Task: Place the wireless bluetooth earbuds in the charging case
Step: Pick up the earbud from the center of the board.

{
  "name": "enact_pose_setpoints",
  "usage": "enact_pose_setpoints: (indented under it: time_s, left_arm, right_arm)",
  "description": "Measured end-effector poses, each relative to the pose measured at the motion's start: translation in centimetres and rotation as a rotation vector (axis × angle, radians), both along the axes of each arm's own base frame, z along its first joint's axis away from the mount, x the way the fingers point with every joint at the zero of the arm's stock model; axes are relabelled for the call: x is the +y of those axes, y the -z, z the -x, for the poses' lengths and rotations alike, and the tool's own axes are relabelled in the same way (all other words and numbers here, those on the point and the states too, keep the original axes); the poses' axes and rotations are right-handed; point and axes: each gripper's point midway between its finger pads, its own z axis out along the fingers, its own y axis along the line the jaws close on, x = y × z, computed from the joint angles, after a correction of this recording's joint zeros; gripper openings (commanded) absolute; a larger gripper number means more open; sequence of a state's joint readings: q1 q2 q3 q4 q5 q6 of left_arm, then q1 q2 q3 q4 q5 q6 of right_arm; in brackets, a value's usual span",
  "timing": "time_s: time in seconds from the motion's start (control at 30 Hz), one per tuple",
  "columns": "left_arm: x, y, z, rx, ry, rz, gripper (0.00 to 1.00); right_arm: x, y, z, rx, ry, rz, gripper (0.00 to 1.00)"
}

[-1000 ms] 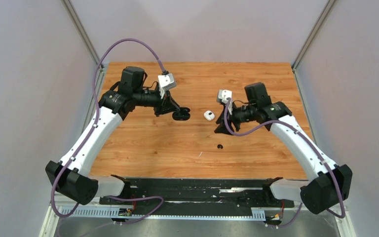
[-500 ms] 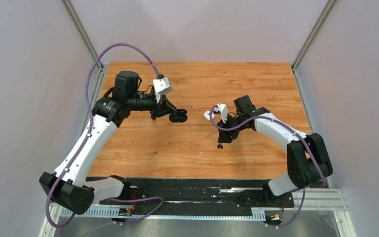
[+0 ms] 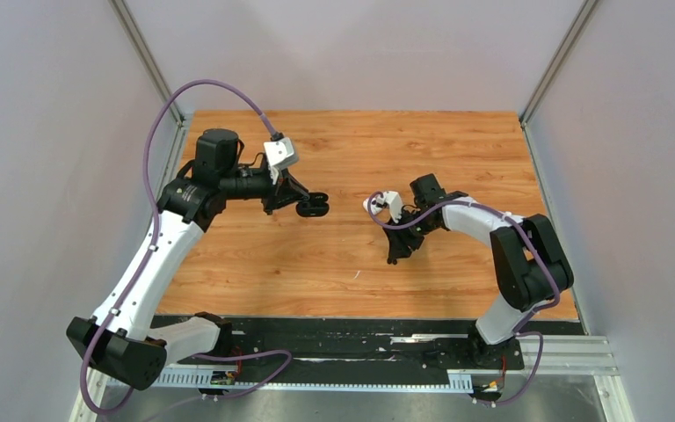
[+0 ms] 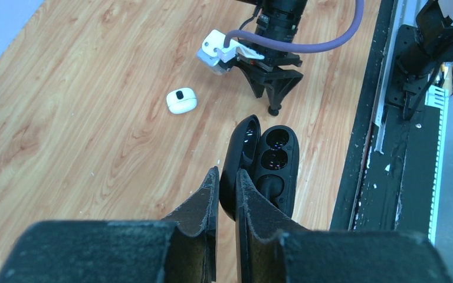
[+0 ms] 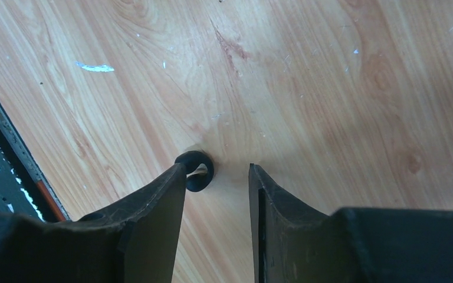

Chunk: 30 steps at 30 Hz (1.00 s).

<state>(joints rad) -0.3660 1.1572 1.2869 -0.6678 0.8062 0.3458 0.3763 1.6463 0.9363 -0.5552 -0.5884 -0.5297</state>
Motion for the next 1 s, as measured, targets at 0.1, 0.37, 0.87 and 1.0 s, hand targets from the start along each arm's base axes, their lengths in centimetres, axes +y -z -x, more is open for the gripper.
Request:
enact_pose_setpoints:
  time_s: [0.1,0.37,0.87,1.0]
  left_arm:
    - [0.1,0.2,-0.1,0.002,-0.005,0.001,0.0]
    - [0.4,0.7,-0.2,0.016,-0.018,-0.001,0.0]
    - [0.4,0.8,-0.4,0.022,-0.029,0.008,0.0]
    - [0.5,0.9,-0.4,0.022,-0.03,0.009,0.0]
  right_arm:
    - [-0.1,0.8,0.1,0.019,-0.005,0.012,0.43]
    - [0.1,0.7,0.1,0.016,-0.019,0.001,0.43]
    - [0.5,0.7,1.0,0.044,-0.03,-0.04,0.29]
    - [0.6,0.6,1.3,0.049,-0.033,-0.047,0.3]
